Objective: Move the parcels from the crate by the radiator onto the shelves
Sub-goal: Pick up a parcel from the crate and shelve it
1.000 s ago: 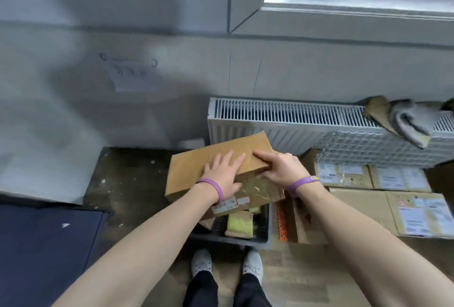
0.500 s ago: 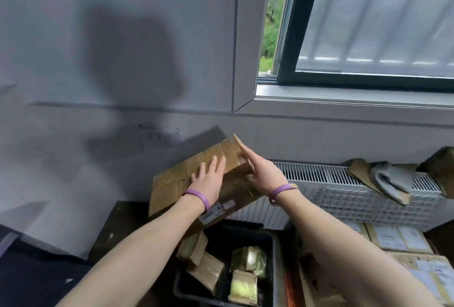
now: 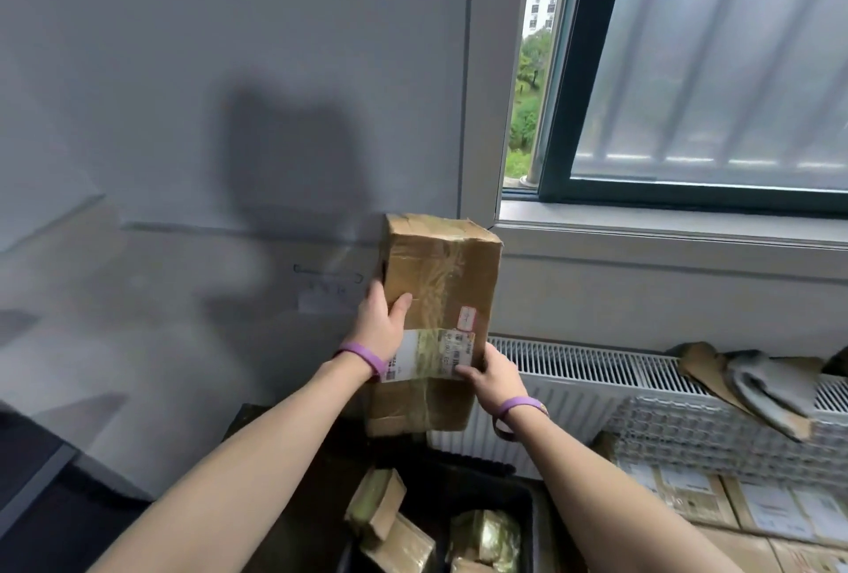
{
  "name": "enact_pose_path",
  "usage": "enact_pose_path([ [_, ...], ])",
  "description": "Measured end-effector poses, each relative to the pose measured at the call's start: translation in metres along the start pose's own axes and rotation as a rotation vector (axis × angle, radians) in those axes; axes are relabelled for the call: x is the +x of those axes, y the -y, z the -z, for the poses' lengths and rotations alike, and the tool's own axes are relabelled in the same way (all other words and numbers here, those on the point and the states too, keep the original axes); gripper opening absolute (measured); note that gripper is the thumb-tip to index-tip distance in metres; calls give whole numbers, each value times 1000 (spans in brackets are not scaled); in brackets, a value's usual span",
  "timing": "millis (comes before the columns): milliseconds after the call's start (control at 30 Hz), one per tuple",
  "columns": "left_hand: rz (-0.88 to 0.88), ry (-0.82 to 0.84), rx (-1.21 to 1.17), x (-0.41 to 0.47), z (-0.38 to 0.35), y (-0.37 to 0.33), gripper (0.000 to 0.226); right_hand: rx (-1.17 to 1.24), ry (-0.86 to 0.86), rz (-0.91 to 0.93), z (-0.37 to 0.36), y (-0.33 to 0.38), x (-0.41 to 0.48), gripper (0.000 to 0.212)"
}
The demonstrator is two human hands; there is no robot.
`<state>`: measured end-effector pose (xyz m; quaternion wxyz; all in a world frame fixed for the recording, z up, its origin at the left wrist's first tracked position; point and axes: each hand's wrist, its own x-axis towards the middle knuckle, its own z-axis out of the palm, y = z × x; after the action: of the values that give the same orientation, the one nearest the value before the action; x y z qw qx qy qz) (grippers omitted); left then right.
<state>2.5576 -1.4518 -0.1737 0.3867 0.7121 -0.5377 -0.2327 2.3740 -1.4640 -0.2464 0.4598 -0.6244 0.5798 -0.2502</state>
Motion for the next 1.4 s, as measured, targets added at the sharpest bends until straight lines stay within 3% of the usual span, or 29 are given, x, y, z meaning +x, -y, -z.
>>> enact_pose_path([
  [67, 17, -9, -79, 4, 9, 1, 23, -43, -41, 12, 6, 7, 3, 21],
  [167, 56, 12, -79, 8, 21, 5, 32, -209, -93, -8, 15, 15, 6, 12],
  [300, 38, -58, -140, 9, 28, 5, 80, -367, -114, -36, 25, 24, 5, 5],
  [367, 15, -147, -108, 11, 32, 6, 90, -423, -114, -21, 30, 29, 4, 8],
  [500, -81, -213, 61, 18, 39, 18, 59, -542, -105, 7, 41, 39, 6, 3],
  [567, -43, -193, 100, 19, 43, 20, 51, -607, -87, 28, 46, 44, 6, 5],
  [767, 81, 81, 309, 12, 48, 26, 82, -784, -31, 72, 41, 58, 7, 18],
  [933, 107, -82, 262, 5, 53, 42, 72, -726, -70, 128, 26, 63, 14, 20],
  [1033, 124, -209, 272, 4, 68, 57, 60, -524, -111, 180, 11, 64, 21, 36],
  [1100, 180, -283, 251, 6, 78, 67, 55, -534, -113, 214, 1, 61, 25, 50],
  [1267, 347, -421, 147, -3, 100, 104, 59, -373, 11, 35, -33, 40, 18, 100],
  [1400, 399, -443, 51, -11, 119, 127, 57, -138, 102, 213, -62, 41, 14, 127],
])
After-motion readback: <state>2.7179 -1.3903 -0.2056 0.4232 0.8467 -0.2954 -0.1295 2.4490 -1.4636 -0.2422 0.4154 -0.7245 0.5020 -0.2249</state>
